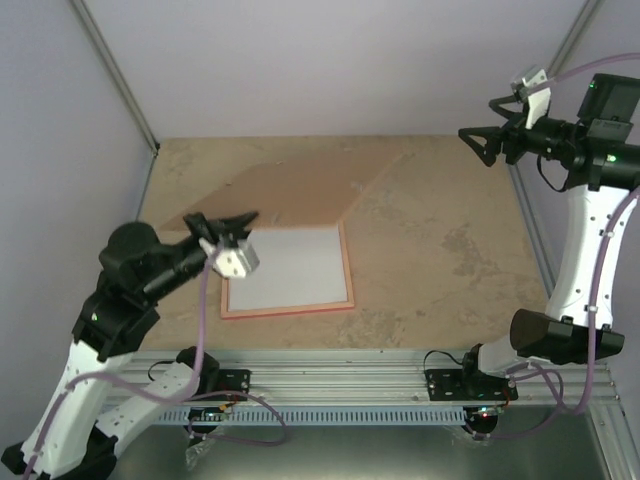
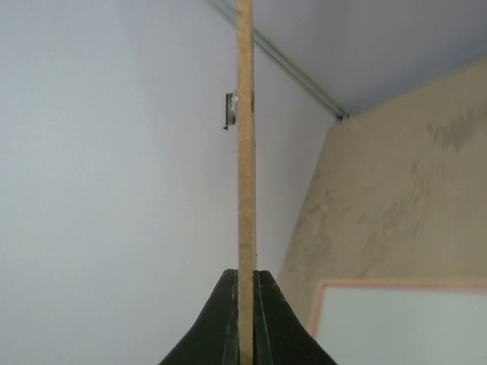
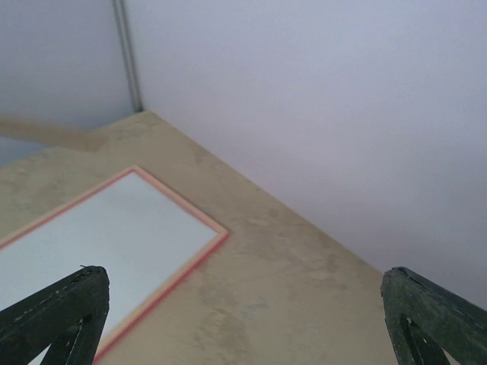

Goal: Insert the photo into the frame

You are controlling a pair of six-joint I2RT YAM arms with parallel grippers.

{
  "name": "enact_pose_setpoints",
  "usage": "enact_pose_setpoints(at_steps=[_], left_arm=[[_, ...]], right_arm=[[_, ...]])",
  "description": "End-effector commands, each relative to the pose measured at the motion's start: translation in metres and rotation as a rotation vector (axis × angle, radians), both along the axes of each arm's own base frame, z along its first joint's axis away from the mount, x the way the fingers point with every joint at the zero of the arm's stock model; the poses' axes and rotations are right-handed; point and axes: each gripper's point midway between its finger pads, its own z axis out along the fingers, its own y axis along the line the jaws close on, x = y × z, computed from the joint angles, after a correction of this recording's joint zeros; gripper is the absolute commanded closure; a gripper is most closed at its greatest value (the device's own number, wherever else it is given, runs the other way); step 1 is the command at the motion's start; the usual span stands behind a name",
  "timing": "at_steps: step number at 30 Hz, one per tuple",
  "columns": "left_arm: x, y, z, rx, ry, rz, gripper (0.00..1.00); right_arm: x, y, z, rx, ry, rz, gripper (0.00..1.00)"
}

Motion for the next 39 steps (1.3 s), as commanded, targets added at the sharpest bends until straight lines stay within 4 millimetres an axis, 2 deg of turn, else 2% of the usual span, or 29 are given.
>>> enact_pose_setpoints(at_steps=[1, 4, 8, 12, 14, 19, 25, 30, 33, 39], left_arm=[[-0.027, -0.004, -0.025, 0.298, -0.404, -0.133, 1.00], [-0.039, -0.006, -0.039, 0.370, -0.518, -0.190, 1.00], [-0.053, -0.011, -0.052, 0.441, -0.656, -0.268, 1.00], [-0.067, -0.014, -0.067, 0.501, -0.773, -0.338, 1.00], [-0.073, -0.014, -0.071, 0.524, -0.817, -0.370, 1.00], [-0.083, -0.016, -0.077, 0.565, -0.888, -0.428, 1.00], [-0.091, -0.019, -0.088, 0.580, -0.965, -0.478, 1.00], [-0.094, -0.020, -0.091, 0.578, -0.998, -0.489, 1.00], [-0.095, -0.021, -0.091, 0.576, -1.011, -0.492, 1.00], [-0.099, -0.022, -0.094, 0.575, -1.049, -0.510, 1.00]], right_arm=[[-0.014, 0.038, -0.004, 0.122, 0.095, 0.159, 0.02], [-0.026, 0.068, -0.026, 0.164, 0.183, 0.276, 0.02], [-0.045, 0.111, -0.071, 0.185, 0.336, 0.417, 0.02], [-0.054, 0.135, -0.116, 0.182, 0.468, 0.501, 0.02], [-0.057, 0.146, -0.130, 0.192, 0.526, 0.557, 0.03], [-0.062, 0.163, -0.136, 0.244, 0.594, 0.648, 0.04], [-0.082, 0.180, -0.146, 0.303, 0.680, 0.744, 0.08], [-0.085, 0.183, -0.157, 0.345, 0.745, 0.766, 0.17], [-0.088, 0.184, -0.156, 0.391, 0.772, 0.790, 0.21], [-0.093, 0.189, -0.165, 0.420, 0.835, 0.798, 0.23]])
